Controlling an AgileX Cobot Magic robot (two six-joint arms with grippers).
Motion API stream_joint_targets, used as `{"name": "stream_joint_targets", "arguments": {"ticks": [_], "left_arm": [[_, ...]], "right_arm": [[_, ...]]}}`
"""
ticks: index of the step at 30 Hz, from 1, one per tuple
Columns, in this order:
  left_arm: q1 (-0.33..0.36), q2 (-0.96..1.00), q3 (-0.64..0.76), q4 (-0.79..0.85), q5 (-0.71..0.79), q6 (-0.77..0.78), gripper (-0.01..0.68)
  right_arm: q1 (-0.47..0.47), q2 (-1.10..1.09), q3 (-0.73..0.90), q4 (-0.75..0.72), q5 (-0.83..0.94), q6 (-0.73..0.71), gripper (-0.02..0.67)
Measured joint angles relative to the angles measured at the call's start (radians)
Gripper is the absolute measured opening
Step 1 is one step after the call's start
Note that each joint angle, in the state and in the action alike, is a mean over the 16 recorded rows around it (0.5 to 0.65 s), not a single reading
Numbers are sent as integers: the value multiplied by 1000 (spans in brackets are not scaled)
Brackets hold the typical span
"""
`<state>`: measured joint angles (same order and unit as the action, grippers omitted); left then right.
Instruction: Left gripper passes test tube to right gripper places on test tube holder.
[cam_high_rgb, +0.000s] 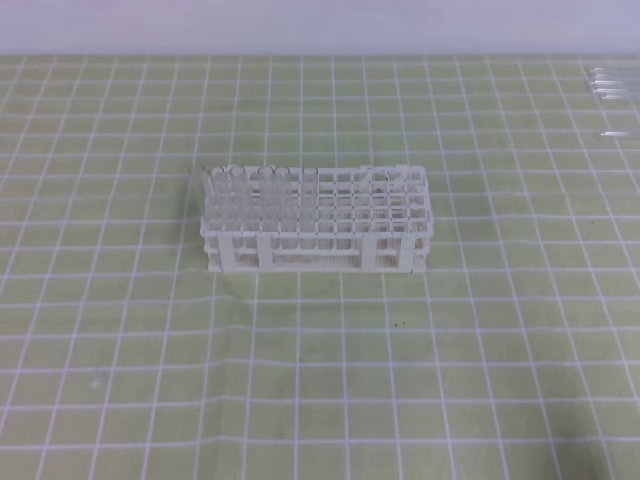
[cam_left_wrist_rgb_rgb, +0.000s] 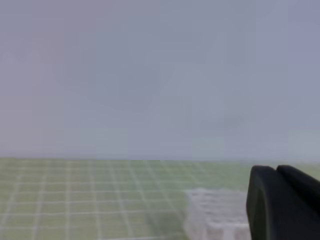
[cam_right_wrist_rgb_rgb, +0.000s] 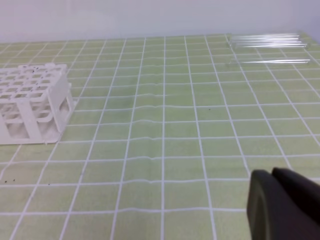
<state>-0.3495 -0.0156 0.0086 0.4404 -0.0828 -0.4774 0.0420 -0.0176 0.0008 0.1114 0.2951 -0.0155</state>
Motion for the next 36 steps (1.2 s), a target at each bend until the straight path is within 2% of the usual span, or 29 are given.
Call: {"name": "stream_joint_targets", "arguments": {"ticks": [2, 5, 11, 24, 30, 36], "left_arm": [[80, -3, 2, -1, -12, -35, -2], [161, -4, 3, -3, 1, -81, -2], [246, -8, 5, -6, 71, -135, -2], [256, -7, 4, -42, 301, -124, -3], [256, -4, 1, -161, 318, 19, -3], [256, -2, 1, -312, 339, 252, -3]], "right_arm": [[0, 0, 0, 0, 0, 0, -16], [0, 0, 0, 1, 0, 0, -16], [0, 0, 0, 2, 0, 0, -16], [0, 0, 0, 5, 0, 0, -16], [0, 0, 0, 5, 0, 0, -16], [0, 1, 0, 6, 0, 0, -16]]}}
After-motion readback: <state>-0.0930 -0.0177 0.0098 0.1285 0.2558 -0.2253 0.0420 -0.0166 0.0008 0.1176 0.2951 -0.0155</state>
